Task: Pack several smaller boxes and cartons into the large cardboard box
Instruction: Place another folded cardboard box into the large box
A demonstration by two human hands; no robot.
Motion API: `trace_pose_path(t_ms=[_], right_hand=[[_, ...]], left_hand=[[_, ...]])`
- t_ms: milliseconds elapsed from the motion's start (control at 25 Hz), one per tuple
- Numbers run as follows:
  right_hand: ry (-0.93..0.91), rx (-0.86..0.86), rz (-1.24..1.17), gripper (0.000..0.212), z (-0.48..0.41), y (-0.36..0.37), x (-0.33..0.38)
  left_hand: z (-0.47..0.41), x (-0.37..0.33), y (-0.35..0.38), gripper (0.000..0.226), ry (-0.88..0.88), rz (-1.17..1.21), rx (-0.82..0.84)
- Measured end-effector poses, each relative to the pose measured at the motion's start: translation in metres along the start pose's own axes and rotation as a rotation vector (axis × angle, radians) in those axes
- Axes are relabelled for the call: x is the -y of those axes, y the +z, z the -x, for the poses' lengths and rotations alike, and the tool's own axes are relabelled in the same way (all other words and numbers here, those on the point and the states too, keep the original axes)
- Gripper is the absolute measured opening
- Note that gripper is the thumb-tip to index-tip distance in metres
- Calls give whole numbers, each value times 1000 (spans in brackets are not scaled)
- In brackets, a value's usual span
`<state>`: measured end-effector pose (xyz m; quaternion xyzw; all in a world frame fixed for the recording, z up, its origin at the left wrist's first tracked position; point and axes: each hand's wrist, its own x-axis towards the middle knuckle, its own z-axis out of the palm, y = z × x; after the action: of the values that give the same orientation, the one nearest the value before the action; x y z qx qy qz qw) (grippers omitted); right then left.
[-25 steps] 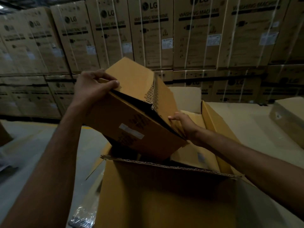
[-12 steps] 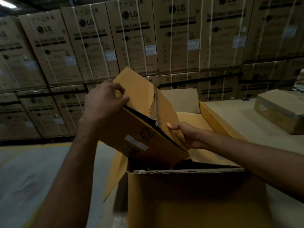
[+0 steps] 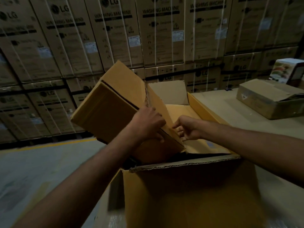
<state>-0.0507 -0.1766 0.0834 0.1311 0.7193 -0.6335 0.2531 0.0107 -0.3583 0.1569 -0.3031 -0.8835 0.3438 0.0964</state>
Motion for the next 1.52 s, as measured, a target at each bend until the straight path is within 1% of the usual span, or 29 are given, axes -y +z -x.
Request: trace_pose_path(t_ms=[40, 120, 200, 240, 320, 400, 440, 480, 520, 560, 600, 680, 720, 760, 800, 840, 880, 920, 960, 1000, 1040, 1080, 1160, 1200, 1240, 1320, 1400, 1480, 1520], right_hand=[[-17, -49, 9, 21, -3, -2, -4], [-119, -106, 106, 42, -7, -3, -7], [-232, -77, 238, 66, -9, -7, -6], [-276, -31, 308, 79, -10, -11, -5], [-313, 11, 547, 101, -10, -18, -8], [-256, -42, 854, 120, -10, -24, -15], [-228, -72, 1030, 123, -11, -23, -20], [-228, -108, 1204, 120, -11, -19, -26], [-257, -142, 1348, 110, -12, -15, -30], [-306, -178, 1425, 96, -8, -13, -29], [-356, -236, 1432, 79, -3, -13, -24], [-442, -451, 1457, 47, 12, -20, -8], [-464, -608, 1573, 35, 19, -26, 1], [-445, -758, 1736, 30, 23, -34, 10], [-406, -868, 1912, 32, 23, -42, 16], [-358, -913, 2033, 36, 21, -49, 18], [-314, -872, 2064, 37, 15, -55, 17], [-303, -783, 2005, 34, 6, -59, 15], [-298, -678, 1870, 30, -4, -62, 12], [-289, -591, 1665, 27, -13, -64, 11], [-265, -498, 1435, 29, -22, -64, 10], [-218, -398, 1166, 43, -30, -63, 8], [-55, -162, 617, 83, -46, -56, 6], [23, -40, 392, 98, -55, -50, 4], [71, 52, 233, 106, -63, -41, 2], [63, 134, 148, 110, -76, -24, -1], [-11, 86, 167, 99, -85, -18, -4], [-35, 58, 122, 90, -84, -20, -5], [-38, 67, 91, 86, -82, -23, -6]], left_hand=[[-2, 1, 6, 67, -18, 3, -23], [-1, 10, 14, 64, -81, 50, -45], [3, 24, 20, 67, -130, 85, -64], [5, 29, 21, 70, -146, 87, -79], [7, 32, 22, 76, -164, 76, -108], [4, 30, 22, 78, -180, 65, -113], [2, 29, 22, 78, -190, 65, -110], [0, 29, 23, 78, -202, 70, -113], [0, 30, 23, 78, -218, 81, -117], [-1, 31, 23, 78, -232, 87, -121], [-1, 31, 23, 78, -238, 88, -123], [0, 29, 21, 77, -234, 76, -121], [-1, 28, 21, 77, -230, 73, -123], [-1, 27, 20, 76, -229, 76, -126], [-2, 26, 20, 76, -228, 81, -126], [-3, 25, 20, 77, -226, 85, -119], [-4, 24, 21, 78, -223, 86, -108], [-6, 22, 21, 79, -219, 83, -97], [-7, 20, 22, 80, -213, 80, -89], [-9, 19, 22, 80, -204, 81, -82], [-11, 19, 21, 79, -197, 85, -73], [-13, 18, 20, 78, -196, 94, -62], [-15, 16, 19, 75, -202, 109, -41], [-15, 15, 19, 72, -199, 115, -37], [-16, 14, 19, 70, -195, 133, -46], [-15, 14, 16, 71, -214, 279, -99], [-15, 23, 11, 75, -305, 375, -199], [-20, 44, 9, 58, -489, 291, -428], [-21, 56, 10, 47, -589, 253, -498]])
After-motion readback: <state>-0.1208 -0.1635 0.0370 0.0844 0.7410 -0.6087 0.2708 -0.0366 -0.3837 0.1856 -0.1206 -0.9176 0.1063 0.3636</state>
